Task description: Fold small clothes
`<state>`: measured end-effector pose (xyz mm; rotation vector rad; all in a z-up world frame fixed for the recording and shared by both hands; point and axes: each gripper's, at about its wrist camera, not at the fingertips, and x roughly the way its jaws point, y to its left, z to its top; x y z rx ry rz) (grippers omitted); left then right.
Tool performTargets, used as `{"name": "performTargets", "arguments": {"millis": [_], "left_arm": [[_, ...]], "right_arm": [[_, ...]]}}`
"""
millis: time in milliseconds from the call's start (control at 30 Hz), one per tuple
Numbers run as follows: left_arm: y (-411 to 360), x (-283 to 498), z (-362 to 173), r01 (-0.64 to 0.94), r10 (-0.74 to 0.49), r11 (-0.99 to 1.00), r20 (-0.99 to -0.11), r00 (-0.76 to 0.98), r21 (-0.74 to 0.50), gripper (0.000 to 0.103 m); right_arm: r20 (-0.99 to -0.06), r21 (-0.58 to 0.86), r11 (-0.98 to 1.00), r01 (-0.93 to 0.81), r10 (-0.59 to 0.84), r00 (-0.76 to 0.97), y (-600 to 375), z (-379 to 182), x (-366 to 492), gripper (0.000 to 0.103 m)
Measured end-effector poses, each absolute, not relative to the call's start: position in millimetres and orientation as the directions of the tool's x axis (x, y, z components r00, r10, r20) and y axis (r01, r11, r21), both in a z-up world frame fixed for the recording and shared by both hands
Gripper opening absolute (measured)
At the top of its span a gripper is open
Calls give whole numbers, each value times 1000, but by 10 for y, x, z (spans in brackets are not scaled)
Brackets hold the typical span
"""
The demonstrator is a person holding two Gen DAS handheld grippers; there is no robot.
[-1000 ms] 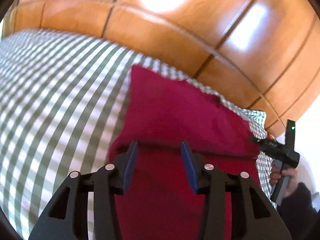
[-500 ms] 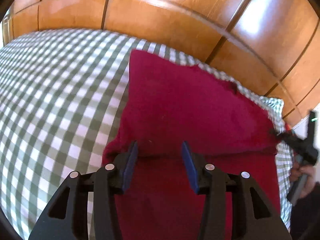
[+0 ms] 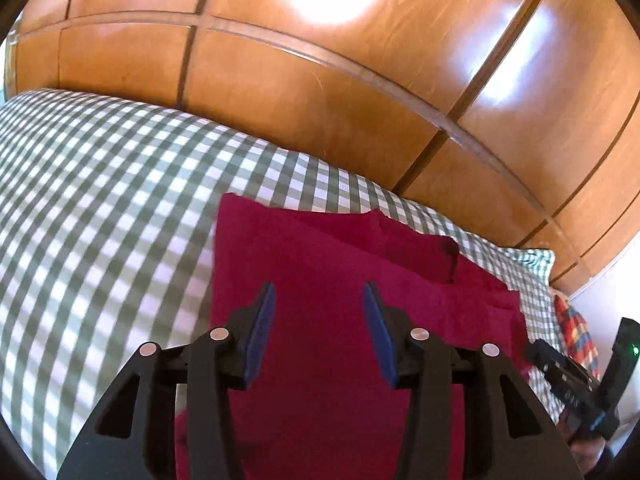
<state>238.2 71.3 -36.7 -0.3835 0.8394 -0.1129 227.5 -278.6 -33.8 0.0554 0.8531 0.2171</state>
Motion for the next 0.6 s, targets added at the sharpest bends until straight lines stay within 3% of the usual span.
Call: {"name": "performTargets", "arguments": {"millis": [100, 167, 500, 533, 600], "left_arm": [[684, 2550, -608, -122, -141, 953, -761, 633, -278, 44], [719, 2618, -830, -149, -81, 965, -789, 609, -214, 44], [657, 2359, -646, -138, -40, 976, -765, 642, -168, 45], [632, 2257, -593, -129, -42, 978, -759, 649, -165, 46], [557, 2079, -523, -102, -35, 985, -751, 659, -136, 46]], "right_arm": [[-784, 93, 988, -123, 148, 603, -2799, -660, 2399, 51], [-759, 105, 986, -129, 163, 630, -2839, -810, 2418, 53], [-742, 72, 990, -119, 133, 657, -2764, -785, 2387, 56], [-745, 62, 991, -115, 122, 656, -2748, -762, 2370, 58], [-743, 62, 991, -117, 124, 657, -2713, -685, 2296, 75]]}}
